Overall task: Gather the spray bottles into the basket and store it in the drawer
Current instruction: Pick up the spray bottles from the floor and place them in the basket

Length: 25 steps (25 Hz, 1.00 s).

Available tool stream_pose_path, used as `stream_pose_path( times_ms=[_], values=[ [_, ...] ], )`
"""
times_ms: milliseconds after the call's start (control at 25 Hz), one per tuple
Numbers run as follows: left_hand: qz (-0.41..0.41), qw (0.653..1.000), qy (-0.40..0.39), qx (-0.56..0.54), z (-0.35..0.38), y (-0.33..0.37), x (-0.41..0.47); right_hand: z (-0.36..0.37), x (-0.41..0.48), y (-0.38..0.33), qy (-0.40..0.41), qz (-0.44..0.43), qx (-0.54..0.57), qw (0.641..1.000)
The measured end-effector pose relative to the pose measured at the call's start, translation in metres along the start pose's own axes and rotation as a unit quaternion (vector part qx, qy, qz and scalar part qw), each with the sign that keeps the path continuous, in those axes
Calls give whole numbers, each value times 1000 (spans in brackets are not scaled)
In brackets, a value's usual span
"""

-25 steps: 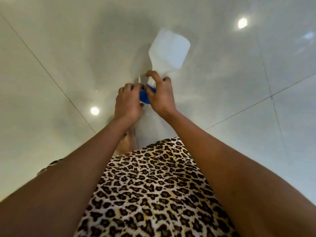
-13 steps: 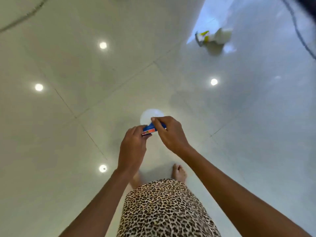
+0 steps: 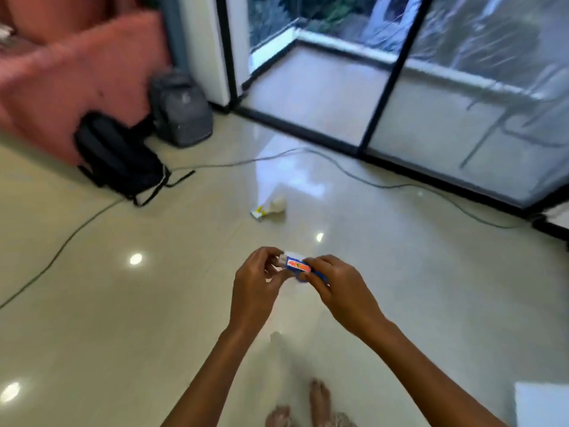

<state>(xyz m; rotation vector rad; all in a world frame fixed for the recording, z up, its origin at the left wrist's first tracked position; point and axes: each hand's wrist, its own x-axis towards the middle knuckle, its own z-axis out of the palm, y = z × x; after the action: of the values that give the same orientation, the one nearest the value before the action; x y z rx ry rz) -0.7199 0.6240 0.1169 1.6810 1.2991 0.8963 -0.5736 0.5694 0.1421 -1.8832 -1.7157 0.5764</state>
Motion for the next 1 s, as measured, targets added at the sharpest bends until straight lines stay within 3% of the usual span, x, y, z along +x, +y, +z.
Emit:
stream_pose_path(
  times_ms=[200,360,520,720,800,1000],
  values=[
    [103,986,-130,-11,55,96,-19,-89,-71,7,172,160,26,972],
    [190,940,-282,23,124,157,-72,-152,-147,23,325,250,63,910],
    [283,900,-332,19,194,201,-145,-195,-230,45,413,323,72,849],
    [328,853,-405,14,281,250,-257,-243,-369,86,453,398,116,789],
    [333,834,-441,2,314,265,-298,-260,-422,100,454,406,126,783],
    [333,770,-544,1,394,300,-414,-291,-555,141,379,425,-127,812]
  ],
)
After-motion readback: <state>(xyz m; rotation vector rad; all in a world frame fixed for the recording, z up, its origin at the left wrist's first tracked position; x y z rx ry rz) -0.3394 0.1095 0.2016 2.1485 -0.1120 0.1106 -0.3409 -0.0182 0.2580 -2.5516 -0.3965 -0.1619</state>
